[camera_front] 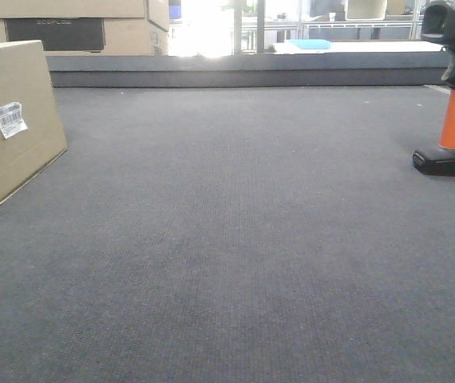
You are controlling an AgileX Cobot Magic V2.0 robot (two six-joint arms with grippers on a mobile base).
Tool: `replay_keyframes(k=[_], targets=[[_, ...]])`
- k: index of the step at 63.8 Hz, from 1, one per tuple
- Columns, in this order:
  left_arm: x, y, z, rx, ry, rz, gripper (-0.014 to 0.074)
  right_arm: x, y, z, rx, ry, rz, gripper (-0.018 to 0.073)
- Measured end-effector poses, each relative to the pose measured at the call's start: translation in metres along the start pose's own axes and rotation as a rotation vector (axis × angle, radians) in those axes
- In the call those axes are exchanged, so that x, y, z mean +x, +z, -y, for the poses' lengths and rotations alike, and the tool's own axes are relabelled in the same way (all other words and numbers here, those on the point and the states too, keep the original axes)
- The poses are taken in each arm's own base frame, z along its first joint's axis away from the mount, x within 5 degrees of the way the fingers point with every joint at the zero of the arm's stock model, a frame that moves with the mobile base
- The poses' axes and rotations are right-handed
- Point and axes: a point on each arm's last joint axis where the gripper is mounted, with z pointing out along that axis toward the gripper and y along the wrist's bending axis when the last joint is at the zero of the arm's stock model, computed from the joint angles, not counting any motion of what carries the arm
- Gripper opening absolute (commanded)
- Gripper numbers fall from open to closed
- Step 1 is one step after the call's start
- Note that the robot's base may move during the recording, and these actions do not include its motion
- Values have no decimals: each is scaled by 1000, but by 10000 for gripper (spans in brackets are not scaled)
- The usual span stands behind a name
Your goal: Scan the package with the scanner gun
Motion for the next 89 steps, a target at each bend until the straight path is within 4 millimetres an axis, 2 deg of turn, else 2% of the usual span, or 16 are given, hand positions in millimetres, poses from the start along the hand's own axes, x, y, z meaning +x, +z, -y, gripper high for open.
replay_keyframes(k=[2, 11, 29, 44, 60, 76, 89], targets=[[3, -6, 1, 10, -6, 10, -111, 0, 0, 0, 0, 0, 0, -162], [22, -19, 4, 60, -37, 78, -111, 0, 0, 0, 0, 0, 0, -162], [76, -16, 4, 94, -80, 331, -111, 0, 0, 0, 0, 0, 0, -162], [124, -23, 1, 101, -101, 522, -111, 0, 0, 0, 0, 0, 2, -162], [166, -57, -2, 117, -115, 703, -111, -13, -20, -4, -17, -1, 11, -162], [192, -105, -5, 134, -114, 907, -111, -24, -55, -7, -45, -4, 94, -162], [204, -123, -6, 141, -113, 992, -111, -23, -72, -7, -56, -8, 116, -162]])
